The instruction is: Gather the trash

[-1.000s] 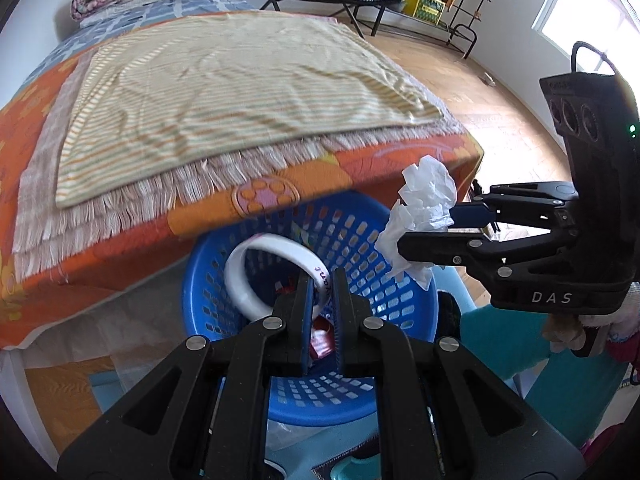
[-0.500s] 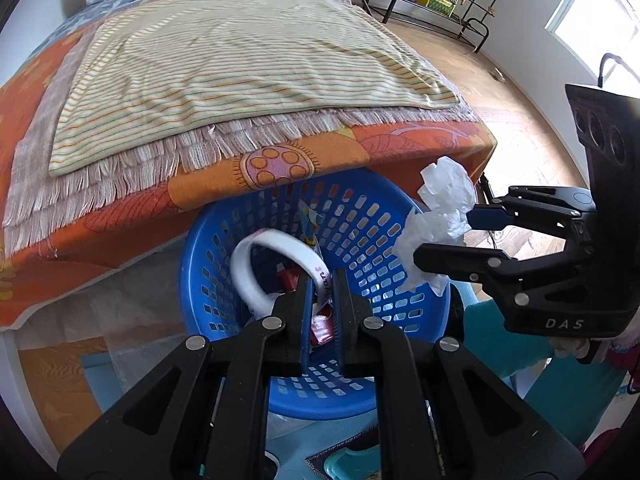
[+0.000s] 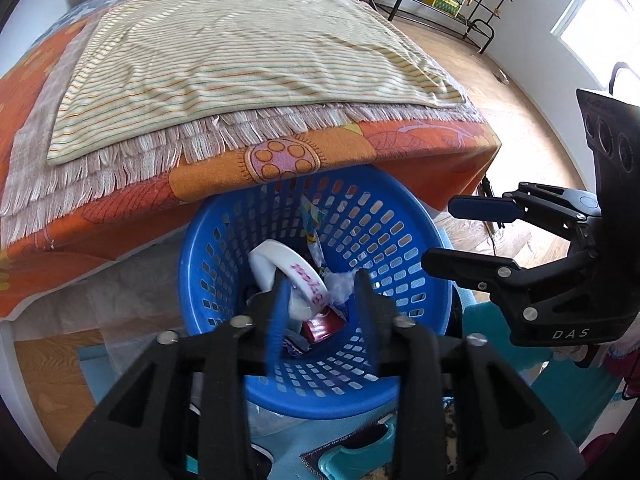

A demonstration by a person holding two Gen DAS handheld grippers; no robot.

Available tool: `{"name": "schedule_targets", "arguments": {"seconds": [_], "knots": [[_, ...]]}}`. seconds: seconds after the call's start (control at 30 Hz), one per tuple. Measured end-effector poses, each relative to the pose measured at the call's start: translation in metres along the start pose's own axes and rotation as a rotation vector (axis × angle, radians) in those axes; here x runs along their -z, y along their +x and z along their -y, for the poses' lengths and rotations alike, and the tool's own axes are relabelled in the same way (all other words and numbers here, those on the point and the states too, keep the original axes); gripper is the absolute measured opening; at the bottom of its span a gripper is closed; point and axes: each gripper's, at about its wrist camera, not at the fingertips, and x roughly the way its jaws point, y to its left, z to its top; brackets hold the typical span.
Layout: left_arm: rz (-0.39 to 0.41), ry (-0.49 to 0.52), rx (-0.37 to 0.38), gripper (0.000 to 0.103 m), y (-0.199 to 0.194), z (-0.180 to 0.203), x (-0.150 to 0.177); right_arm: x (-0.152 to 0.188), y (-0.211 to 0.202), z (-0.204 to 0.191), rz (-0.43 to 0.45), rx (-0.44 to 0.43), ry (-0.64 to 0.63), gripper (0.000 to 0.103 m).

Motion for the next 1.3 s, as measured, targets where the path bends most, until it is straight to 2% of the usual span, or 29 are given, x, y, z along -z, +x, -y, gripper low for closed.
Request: {"name": "schedule_targets", "arguments": {"seconds": [0.1, 0.23, 0.43, 0.5, 0.53, 0.7, 0.83, 1.07, 1.3], "knots": [[0.005, -0.005, -0.002, 0.034, -0.002, -0.001, -0.001, 0.0, 0.0, 0.002, 0.0, 0.013, 0.003, 0.062], [0.008, -0.016, -0.004, 0.05, -0.003, -0.003, -0.002, 0.0, 0.0, 0.004, -0.004, 0.02, 0.016, 0.063], [0.01, -0.031, -0.02, 0.051, -0.005, -0.007, -0.004, -0.003, -0.002, 0.008, 0.003, 0.033, 0.034, 0.064], [0.019, -0.032, -0.026, 0.057, -0.007, -0.006, -0.007, -0.005, -0.004, 0.01, 0.013, 0.035, 0.042, 0.064], [0.031, -0.031, -0.032, 0.061, -0.01, -0.006, -0.009, -0.007, -0.005, 0.011, 0.018, 0.035, 0.047, 0.064], [0.071, -0.014, -0.056, 0.064, -0.019, -0.002, -0.018, -0.015, -0.01, 0.015, 0.042, 0.047, 0.062, 0.065], [0.102, -0.014, -0.069, 0.072, -0.026, -0.003, -0.029, -0.026, -0.018, 0.022, 0.073, 0.055, 0.087, 0.065], [0.173, -0.021, -0.091, 0.074, -0.043, -0.005, -0.054, -0.046, -0.03, 0.028, 0.12, 0.071, 0.088, 0.065], [0.245, -0.005, -0.12, 0.078, -0.061, -0.004, -0.083, -0.069, -0.04, 0.042, 0.158, 0.048, 0.123, 0.065]]}}
